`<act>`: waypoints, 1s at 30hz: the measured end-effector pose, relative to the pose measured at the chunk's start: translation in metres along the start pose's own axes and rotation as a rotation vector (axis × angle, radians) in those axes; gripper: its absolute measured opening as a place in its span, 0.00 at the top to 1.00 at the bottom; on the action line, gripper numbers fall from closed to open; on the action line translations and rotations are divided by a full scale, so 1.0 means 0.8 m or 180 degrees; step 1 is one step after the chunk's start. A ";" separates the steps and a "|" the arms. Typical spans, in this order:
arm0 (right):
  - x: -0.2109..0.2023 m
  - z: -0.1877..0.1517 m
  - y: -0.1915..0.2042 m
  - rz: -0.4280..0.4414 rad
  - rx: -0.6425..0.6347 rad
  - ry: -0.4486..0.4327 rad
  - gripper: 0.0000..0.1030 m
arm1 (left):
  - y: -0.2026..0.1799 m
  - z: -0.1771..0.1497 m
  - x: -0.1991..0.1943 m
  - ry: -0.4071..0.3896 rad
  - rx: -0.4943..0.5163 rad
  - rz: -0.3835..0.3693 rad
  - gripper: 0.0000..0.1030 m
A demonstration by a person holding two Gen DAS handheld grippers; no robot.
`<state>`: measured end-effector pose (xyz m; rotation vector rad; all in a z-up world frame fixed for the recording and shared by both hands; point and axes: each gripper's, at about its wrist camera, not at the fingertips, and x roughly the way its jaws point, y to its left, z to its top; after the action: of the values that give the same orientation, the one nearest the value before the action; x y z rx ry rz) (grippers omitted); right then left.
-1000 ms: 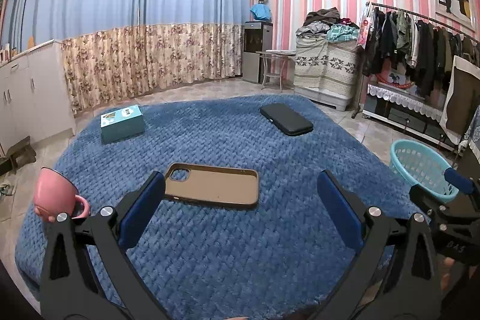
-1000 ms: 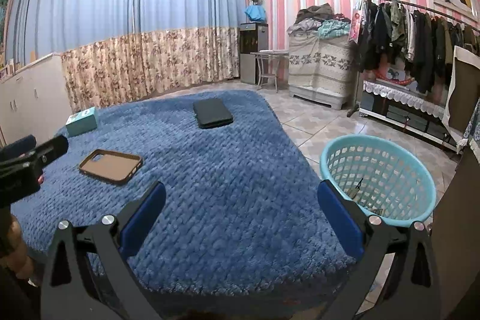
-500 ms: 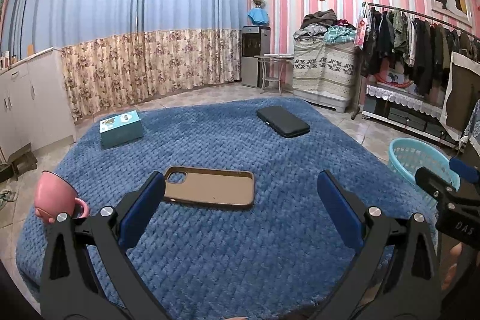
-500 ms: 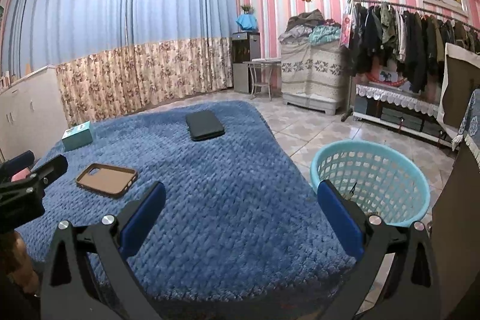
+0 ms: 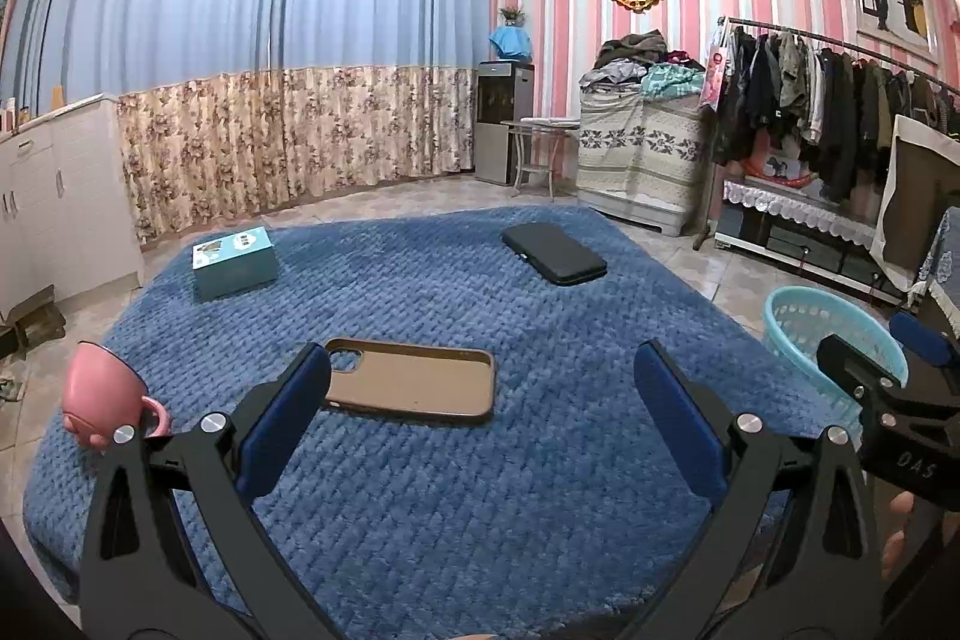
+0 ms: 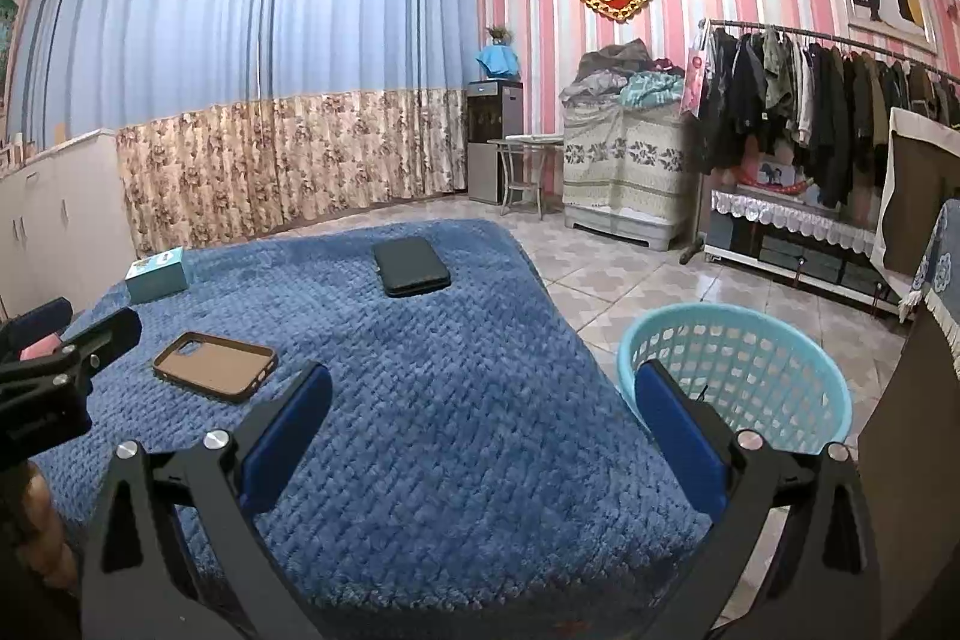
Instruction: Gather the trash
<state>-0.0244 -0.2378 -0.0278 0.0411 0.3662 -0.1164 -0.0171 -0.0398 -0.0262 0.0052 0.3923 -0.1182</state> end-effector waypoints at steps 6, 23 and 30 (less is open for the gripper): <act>0.001 0.001 -0.001 0.0017 -0.0016 0.0015 0.04 | -0.002 0.000 -0.002 0.0002 0.0009 -0.0014 0.05; 0.002 0.000 0.000 0.0018 -0.0017 0.0014 0.04 | 0.000 0.004 -0.010 -0.0057 0.0009 0.0001 0.05; 0.002 0.000 0.001 0.0017 -0.0019 0.0015 0.04 | 0.001 0.005 -0.012 -0.0057 0.0013 -0.0005 0.05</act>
<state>-0.0230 -0.2373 -0.0284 0.0364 0.3711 -0.1099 -0.0239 -0.0384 -0.0189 0.0078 0.3743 -0.1203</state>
